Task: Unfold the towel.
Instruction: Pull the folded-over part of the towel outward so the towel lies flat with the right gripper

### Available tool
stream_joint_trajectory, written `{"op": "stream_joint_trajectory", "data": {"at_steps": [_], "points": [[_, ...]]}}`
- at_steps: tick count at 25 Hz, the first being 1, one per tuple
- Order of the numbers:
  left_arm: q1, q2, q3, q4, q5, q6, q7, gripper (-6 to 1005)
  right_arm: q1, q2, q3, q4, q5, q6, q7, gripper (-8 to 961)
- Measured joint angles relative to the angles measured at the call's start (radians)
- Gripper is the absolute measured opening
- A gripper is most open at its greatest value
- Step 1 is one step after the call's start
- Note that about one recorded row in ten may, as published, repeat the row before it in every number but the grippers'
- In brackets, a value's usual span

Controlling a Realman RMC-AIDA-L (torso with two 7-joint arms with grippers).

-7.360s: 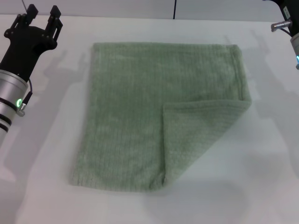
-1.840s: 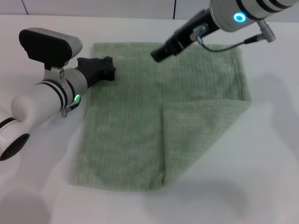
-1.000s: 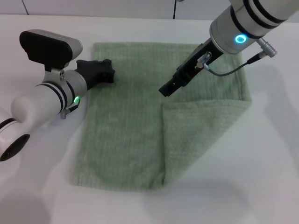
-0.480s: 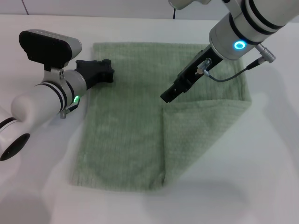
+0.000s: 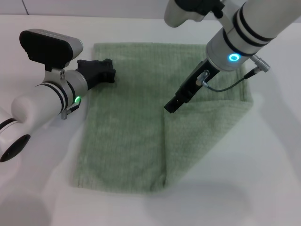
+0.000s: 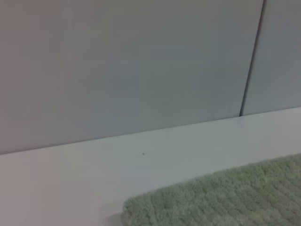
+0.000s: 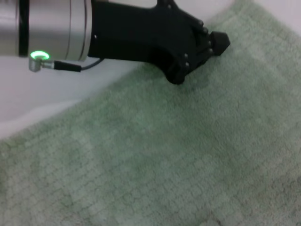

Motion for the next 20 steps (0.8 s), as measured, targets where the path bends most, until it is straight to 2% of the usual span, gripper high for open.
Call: {"op": "stream_joint_trajectory", "data": {"at_steps": [11, 20], "points": [[0.002, 0.000, 0.002, 0.000, 0.000, 0.002, 0.000, 8, 0.016, 0.005, -0.081, 0.070, 0.043, -0.080, -0.009, 818], [0.002, -0.002, 0.004, -0.001, 0.000, 0.002, 0.000, 9, 0.020, 0.005, -0.086, 0.115, 0.059, -0.121, -0.018, 819]]}}
